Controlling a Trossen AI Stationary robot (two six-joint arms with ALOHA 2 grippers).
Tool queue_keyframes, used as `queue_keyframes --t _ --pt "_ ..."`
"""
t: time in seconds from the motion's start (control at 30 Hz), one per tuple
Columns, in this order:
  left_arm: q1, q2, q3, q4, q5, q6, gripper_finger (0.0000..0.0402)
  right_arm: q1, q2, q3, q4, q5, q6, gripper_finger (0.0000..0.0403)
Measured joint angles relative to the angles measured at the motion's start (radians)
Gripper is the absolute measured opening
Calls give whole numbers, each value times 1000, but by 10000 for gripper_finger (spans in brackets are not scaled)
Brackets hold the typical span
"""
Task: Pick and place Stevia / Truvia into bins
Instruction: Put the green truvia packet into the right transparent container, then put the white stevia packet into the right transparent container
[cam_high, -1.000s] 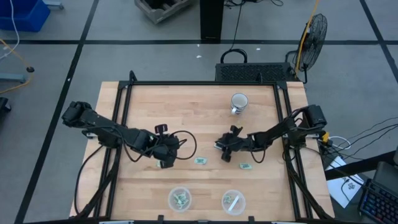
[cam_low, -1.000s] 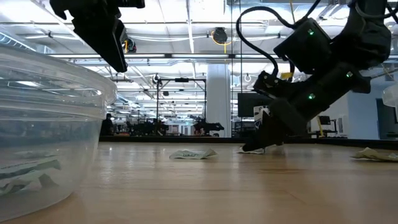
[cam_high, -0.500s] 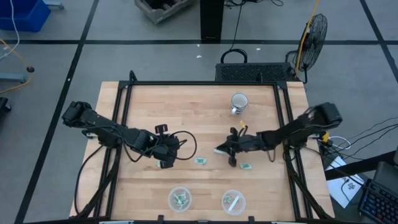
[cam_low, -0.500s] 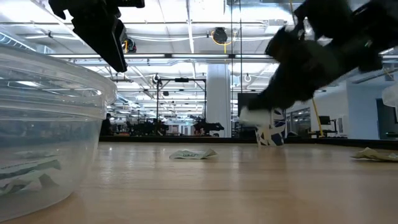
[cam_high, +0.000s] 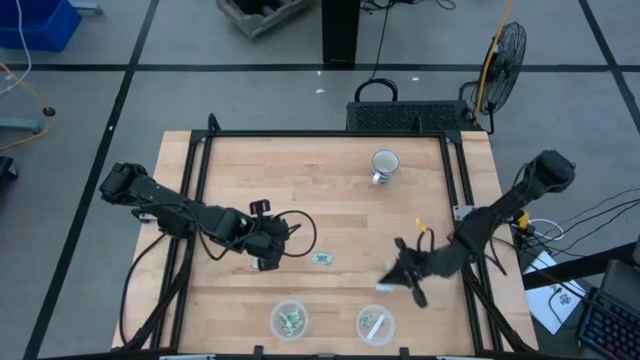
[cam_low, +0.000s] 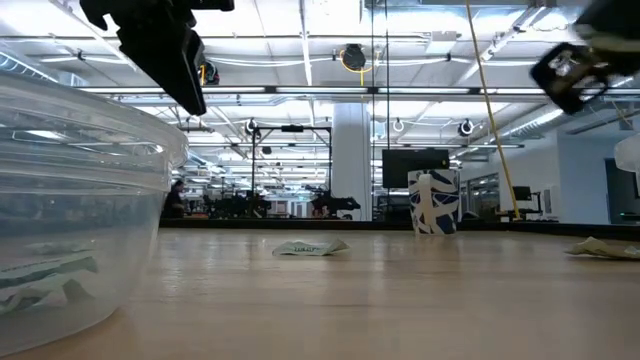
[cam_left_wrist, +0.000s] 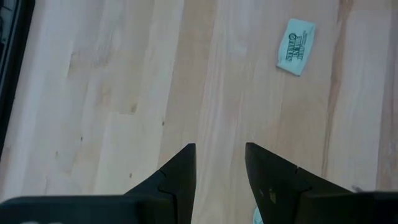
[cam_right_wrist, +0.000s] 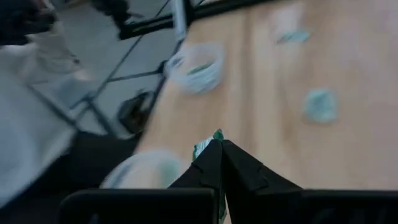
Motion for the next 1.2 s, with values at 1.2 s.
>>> queue_keyframes --t 1.2 --pt "33 0 0 140 3 68 145 120 505 381 -191 45 225 57"
